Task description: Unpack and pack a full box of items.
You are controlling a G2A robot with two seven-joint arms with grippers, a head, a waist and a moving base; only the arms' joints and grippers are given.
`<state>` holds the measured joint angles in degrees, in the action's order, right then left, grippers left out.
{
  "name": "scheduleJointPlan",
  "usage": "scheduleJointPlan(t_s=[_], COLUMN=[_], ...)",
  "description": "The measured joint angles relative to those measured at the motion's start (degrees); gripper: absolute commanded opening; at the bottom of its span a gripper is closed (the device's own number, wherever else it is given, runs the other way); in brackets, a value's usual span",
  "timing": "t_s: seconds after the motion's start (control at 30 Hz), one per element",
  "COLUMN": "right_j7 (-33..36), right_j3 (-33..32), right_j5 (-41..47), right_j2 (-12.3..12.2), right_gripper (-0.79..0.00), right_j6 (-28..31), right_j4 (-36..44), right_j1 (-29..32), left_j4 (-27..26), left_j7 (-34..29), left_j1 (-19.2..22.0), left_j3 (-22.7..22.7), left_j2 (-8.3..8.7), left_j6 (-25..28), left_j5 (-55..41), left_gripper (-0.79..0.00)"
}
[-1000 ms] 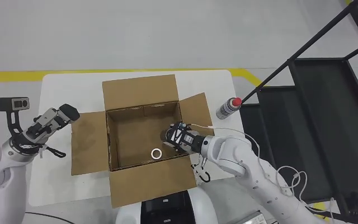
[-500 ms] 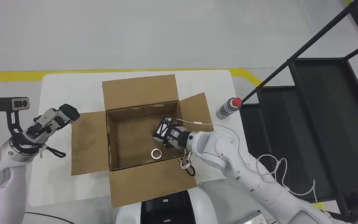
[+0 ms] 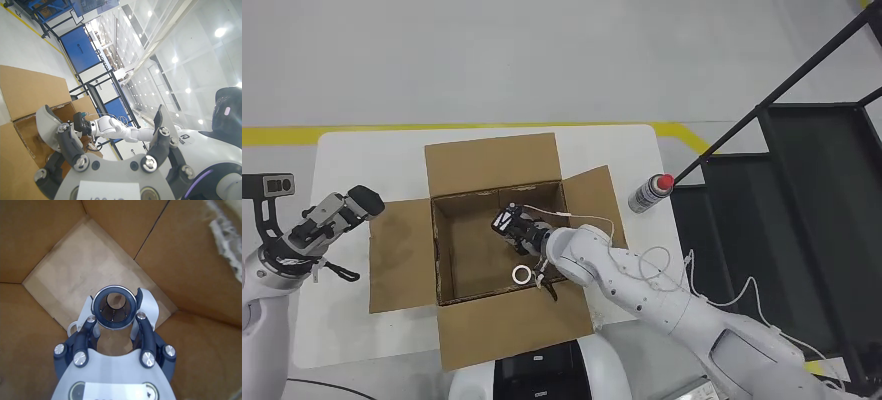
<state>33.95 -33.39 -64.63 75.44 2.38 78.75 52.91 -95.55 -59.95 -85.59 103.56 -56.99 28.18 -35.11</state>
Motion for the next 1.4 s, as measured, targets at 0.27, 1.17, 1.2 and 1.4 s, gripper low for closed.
scheduleJointPlan(t_s=[0.27,1.17,1.2,1.4], right_j7=[0.32,-38.99,-39.51,-39.46], right_j3=[-0.78,-51.26,-51.36,-51.3], right_j5=[-0.65,-1.78,-1.58,-1.5], right_j2=[0.84,-11.33,-11.34,-11.34], right_gripper=[0.0,0.0,0.0,0.0], right_j6=[0.77,23.77,24.11,24.18], right_j4=[-0.37,31.66,31.54,31.57], right_j1=[-0.3,44.32,44.5,44.45], left_j4=[0.0,0.0,0.0,0.0], left_j7=[0.0,0.0,0.0,0.0], left_j1=[0.0,0.0,0.0,0.0], left_j3=[0.0,0.0,0.0,0.0], left_j2=[0.0,0.0,0.0,0.0], left_j6=[0.0,0.0,0.0,0.0], left_j5=[0.0,0.0,0.0,0.0], left_gripper=[0.0,0.0,0.0,0.0])
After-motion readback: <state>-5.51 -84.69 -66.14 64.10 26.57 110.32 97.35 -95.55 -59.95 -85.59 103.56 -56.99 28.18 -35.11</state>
